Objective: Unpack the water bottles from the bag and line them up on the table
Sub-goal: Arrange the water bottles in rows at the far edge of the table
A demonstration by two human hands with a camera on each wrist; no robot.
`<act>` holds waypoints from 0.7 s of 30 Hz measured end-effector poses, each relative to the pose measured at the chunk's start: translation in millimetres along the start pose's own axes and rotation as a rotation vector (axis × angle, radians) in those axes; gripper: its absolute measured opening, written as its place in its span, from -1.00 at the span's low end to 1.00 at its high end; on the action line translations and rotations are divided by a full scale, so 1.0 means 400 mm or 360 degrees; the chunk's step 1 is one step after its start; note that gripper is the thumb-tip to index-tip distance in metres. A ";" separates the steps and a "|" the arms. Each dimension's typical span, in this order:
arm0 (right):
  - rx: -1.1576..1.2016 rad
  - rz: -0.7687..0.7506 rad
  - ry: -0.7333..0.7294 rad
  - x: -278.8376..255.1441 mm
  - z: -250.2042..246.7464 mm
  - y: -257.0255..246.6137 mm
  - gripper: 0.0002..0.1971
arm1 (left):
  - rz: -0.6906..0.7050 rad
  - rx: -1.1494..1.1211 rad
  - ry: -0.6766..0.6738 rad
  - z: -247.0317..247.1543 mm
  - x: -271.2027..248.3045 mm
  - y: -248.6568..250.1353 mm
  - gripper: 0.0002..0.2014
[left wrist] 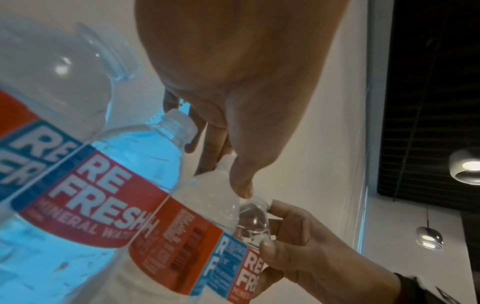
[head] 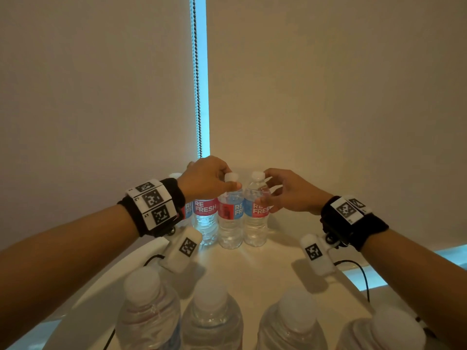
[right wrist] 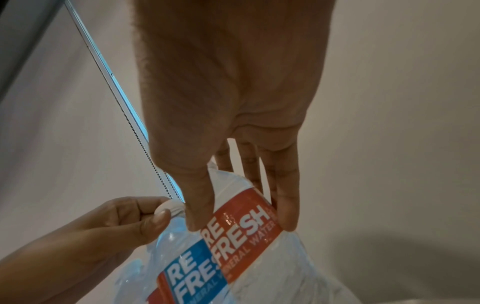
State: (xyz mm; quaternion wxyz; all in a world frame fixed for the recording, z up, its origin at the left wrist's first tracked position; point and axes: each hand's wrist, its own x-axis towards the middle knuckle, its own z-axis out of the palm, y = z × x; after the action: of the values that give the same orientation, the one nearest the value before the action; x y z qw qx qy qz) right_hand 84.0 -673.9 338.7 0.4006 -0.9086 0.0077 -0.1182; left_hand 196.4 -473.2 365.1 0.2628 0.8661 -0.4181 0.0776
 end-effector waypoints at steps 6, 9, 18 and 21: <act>0.0065 0.0025 0.0005 0.008 -0.002 0.010 -0.54 | -0.0030 0.0023 0.0027 0.013 0.014 -0.003 -0.56; 0.0093 0.0037 0.0005 0.008 -0.002 0.014 -0.51 | -0.0026 0.0038 0.0031 0.015 0.016 -0.004 -0.56; 0.0055 0.0055 0.0026 0.004 0.003 0.017 -0.47 | 0.0021 0.0037 0.0017 0.013 0.018 -0.009 -0.54; 0.0039 0.0050 0.0036 0.002 0.006 0.018 -0.47 | 0.0035 0.0048 0.0015 0.012 0.016 -0.007 -0.53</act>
State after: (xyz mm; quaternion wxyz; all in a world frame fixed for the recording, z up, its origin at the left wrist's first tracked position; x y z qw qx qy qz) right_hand 85.7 -677.1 332.1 0.4133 -0.9020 0.0250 -0.1224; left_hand 202.1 -478.7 362.1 0.2509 0.8649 -0.4251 0.0909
